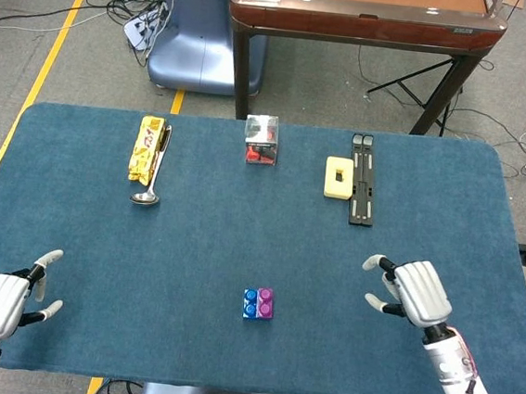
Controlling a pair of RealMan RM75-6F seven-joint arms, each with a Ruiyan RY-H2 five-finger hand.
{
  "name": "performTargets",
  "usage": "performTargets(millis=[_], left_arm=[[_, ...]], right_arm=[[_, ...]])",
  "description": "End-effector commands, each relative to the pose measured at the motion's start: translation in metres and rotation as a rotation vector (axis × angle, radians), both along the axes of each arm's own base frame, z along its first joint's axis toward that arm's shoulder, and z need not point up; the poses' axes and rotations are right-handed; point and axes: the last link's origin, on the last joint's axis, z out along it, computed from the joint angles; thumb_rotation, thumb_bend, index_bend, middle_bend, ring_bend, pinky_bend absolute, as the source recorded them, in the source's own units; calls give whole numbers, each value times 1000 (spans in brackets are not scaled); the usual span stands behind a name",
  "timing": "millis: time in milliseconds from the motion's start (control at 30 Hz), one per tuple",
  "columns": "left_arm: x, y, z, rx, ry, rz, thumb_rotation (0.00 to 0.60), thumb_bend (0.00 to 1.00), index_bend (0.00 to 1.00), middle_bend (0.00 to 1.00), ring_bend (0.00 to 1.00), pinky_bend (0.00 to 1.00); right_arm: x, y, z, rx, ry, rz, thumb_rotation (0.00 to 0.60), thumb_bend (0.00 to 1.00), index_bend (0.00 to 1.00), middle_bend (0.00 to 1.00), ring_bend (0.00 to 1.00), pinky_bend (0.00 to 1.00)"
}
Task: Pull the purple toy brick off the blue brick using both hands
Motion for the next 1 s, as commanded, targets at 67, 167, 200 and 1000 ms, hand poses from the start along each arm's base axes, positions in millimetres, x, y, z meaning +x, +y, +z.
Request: performTargets(millis=[67,167,200,1000], left_arm=[[0,0,-1,-3,-2,-4,600,72,252,683,677,908],[0,1,-2,-5,-3,-6,600,72,252,683,677,908],[0,1,-2,-5,-4,-7,600,72,252,683,677,908],[0,9,-10,-9,-28,-35,600,72,252,681,677,908]], right_arm=[[34,-9,-17,75,30,51,600,75,455,1000,1000,1000],[48,-10,-27,118,41,65,600,71,455,1000,1000,1000],[52,-10,-29,132,45,68,600,71,455,1000,1000,1000],[102,-7,-97,329,82,96,600,75,398,1000,1000,1000]])
